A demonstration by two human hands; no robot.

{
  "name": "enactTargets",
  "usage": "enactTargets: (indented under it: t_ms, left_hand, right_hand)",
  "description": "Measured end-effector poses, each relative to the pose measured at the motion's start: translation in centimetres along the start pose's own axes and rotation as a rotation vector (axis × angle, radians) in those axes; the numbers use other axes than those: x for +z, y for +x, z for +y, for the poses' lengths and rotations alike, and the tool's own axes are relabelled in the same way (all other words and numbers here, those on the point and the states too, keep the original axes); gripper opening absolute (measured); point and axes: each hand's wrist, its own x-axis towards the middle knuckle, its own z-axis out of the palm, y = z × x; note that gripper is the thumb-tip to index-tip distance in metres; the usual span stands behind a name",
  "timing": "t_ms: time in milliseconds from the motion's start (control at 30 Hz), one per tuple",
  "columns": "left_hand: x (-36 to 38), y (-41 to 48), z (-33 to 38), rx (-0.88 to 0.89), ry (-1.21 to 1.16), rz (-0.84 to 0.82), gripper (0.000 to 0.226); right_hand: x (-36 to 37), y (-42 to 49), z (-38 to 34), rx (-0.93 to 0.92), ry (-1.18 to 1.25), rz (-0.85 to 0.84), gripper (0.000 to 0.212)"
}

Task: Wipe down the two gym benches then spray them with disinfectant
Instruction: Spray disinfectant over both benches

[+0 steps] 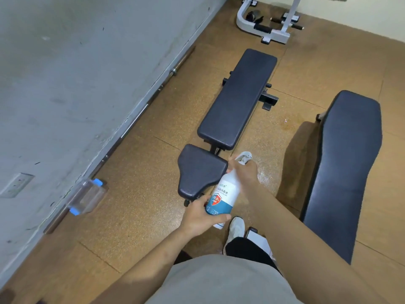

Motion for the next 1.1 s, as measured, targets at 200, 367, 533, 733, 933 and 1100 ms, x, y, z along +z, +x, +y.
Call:
enactTargets:
  t_ms: [200, 367, 533, 733, 933, 1100]
  left_hand:
    - [4.9, 2.0, 3.8, -0.055, -0.116, 0.129, 0.063]
    - [5.7, 4.4, 6.2, -0.038, -0.177, 0.159, 0.064]
    - [4.7, 7.5, 7.2, -0.048, -0.188, 0.111, 0.064]
    - [4.1, 11.6, 9.3, -0.029, -0.199, 0.012, 0.063]
    - [3.3, 15.0, 11.2, -0.031, -0.252, 0.009, 0.069]
    - [3.4, 17.4, 13.1, -0.042, -0.288, 0.006, 0.075]
  right_hand:
    - [-2.1, 3.9, -3.2, -0.056, -0.222, -0.255, 0.022]
    - [-2.4, 6.4, -5.4, -0.082, -0.185, -0.333, 0.027]
    - [-1.7, 8.5, -6.8, -0.055, -0.164, -0.195, 0.021]
    - [-1.3, 10.9, -10.3, -0.025, -0.207, -0.127, 0.023]
    - [-0.2, 13.4, -13.9, -0.024, -0.275, -0.127, 0.021]
    - [0.3, 14.9, -16.9, -0.037, -0.31, -0.136, 0.028]
